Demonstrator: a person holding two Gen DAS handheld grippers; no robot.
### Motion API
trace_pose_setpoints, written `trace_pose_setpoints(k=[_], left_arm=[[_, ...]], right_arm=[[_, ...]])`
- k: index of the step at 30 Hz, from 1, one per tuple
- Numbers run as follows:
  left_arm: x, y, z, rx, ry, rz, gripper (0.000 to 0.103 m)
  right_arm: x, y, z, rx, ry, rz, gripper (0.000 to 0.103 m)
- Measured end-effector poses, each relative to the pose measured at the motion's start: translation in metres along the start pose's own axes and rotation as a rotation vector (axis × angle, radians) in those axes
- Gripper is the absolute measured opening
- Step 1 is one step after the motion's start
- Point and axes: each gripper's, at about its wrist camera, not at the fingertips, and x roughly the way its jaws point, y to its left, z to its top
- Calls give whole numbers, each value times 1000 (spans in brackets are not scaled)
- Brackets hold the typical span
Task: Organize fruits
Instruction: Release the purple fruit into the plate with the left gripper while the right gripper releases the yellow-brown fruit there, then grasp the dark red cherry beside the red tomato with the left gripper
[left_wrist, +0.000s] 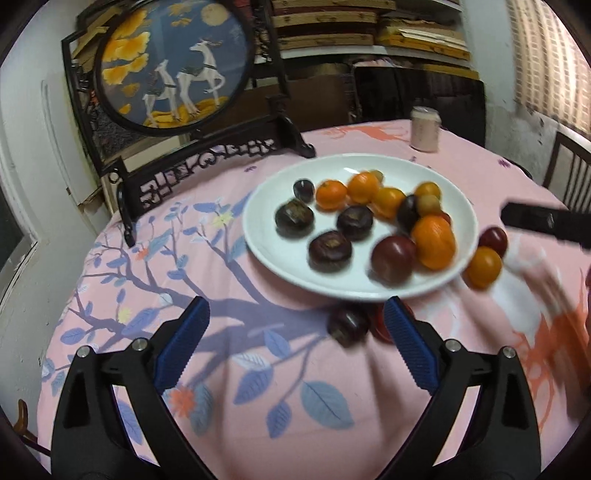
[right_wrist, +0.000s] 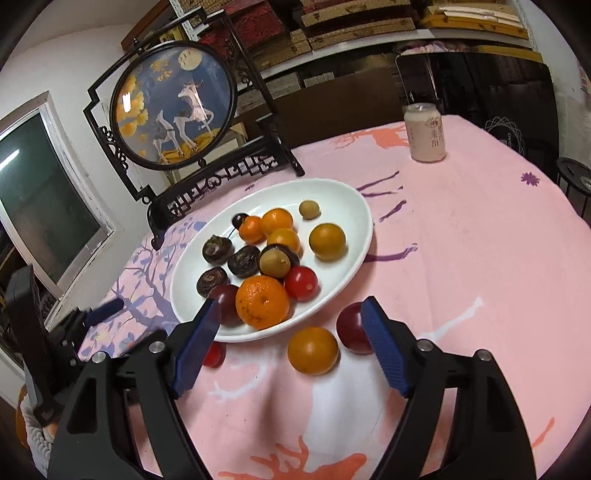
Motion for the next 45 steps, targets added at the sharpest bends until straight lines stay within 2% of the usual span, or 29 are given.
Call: trace_pose_setpoints(k=[3, 8, 11, 14, 16, 19, 23, 25, 28, 32, 38, 43, 45], left_arm=[[2, -11, -4, 31, 12, -31, 97], [14, -23, -6, 86, 25, -5, 97], [23, -23, -5, 62, 63, -55, 97], [20, -30, -3, 71, 45, -96, 97], [20, -38, -3, 108, 31, -92, 97], [31, -44, -1, 124, 72, -76, 97], [43, -20, -1, 45, 139, -37, 100], [41, -3, -6, -7, 162, 10, 100], [27, 15, -13, -57, 162, -15, 100], [21, 16, -20, -43, 132, 16, 100], [29, 18, -19, -45, 136, -23, 88], [34, 22, -14, -5, 120, 29, 87], [42, 25, -12, -21, 140, -10, 83]], right_arm=[[-1, -1, 0, 5, 4, -6, 79], [-1, 0, -1, 6, 13, -5, 84], [-1, 0, -1, 7, 19, -8, 84], [1, 0, -1, 11, 28, -9, 84], [3, 0, -1, 14, 33, -10, 84], [4, -1, -2, 16, 36, -11, 84], [5, -1, -2, 20, 45, -4, 84], [5, -1, -3, 22, 48, 0, 84], [3, 0, -3, 22, 46, 8, 84], [2, 1, -3, 23, 46, 19, 84], [-1, 3, -3, 21, 33, 23, 84], [0, 3, -4, 22, 39, 23, 84], [0, 5, -4, 15, 39, 20, 84]])
